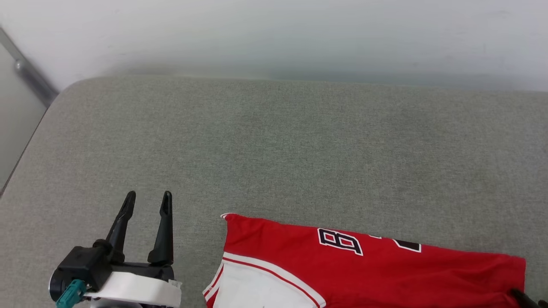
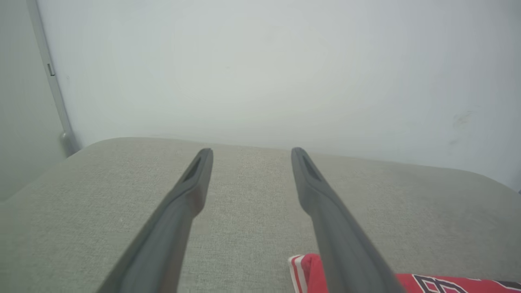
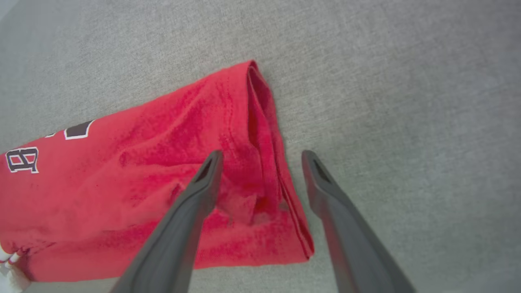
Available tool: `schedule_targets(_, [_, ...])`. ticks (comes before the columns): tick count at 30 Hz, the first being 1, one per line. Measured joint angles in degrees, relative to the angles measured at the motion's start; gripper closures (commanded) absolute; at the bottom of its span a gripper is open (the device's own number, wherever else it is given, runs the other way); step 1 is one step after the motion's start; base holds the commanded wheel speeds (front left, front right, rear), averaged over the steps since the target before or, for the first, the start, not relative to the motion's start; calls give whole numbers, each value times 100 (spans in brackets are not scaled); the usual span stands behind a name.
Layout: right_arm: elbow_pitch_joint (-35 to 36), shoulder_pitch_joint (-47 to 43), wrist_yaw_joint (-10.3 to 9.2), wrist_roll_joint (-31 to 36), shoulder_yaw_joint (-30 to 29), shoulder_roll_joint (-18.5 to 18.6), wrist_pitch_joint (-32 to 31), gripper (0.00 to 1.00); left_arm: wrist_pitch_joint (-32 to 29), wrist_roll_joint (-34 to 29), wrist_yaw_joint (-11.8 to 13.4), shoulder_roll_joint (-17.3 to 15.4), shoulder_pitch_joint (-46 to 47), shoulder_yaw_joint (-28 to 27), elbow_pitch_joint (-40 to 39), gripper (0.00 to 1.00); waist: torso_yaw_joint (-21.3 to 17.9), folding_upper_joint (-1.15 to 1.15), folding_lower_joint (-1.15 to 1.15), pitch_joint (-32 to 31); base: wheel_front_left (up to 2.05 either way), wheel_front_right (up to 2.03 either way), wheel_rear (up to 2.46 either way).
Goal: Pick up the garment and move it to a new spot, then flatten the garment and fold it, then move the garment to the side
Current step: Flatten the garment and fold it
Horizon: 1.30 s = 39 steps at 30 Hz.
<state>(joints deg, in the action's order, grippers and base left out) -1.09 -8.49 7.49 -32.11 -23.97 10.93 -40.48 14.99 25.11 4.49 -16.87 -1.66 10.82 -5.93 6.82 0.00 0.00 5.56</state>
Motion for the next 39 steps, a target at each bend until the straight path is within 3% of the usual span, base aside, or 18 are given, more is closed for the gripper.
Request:
schedule_targets(6, [-326,35,0,-14,-33,-131,-147,0,8,-402,-516,453,-158,-433,132,0,126,0,0,97,0,0,0])
schedule_targets(13, [-818,31,1,-321,132,110,-100,0,8,-744,-976,811,-137,-756,287,0,298,0,0,255,0,0,0])
schedule_targets(25, [-1300,170,-46,-1090,912,530,148,0,8,-932,-1159,993,-49,-884,411,0,375,0,0,297,0,0,0])
schedule_targets(31, [-1270,253,-52,-1504,1481,556,325,0,8,-970,-1182,1007,-43,-878,455,0,343,0,0,233,0,0,0])
schedule_targets(32, [-1282,254,-51,-1519,1529,564,380,35,8,-973,-1182,1009,-42,-875,459,0,339,0,0,221,0,0,0])
schedule_targets(33, [-1315,255,-46,-1516,1552,567,456,88,8,-973,-1182,1010,-42,-872,467,0,335,0,0,208,0,0,0])
schedule_targets(34, [-1345,259,-44,-1504,1591,588,528,100,8,-975,-1183,1010,-43,-871,472,0,331,0,0,196,0,0,0])
schedule_targets(39, [-1505,297,-8,-1485,1694,669,787,100,8,-964,-1188,994,-43,-847,478,0,314,0,0,169,0,0,0])
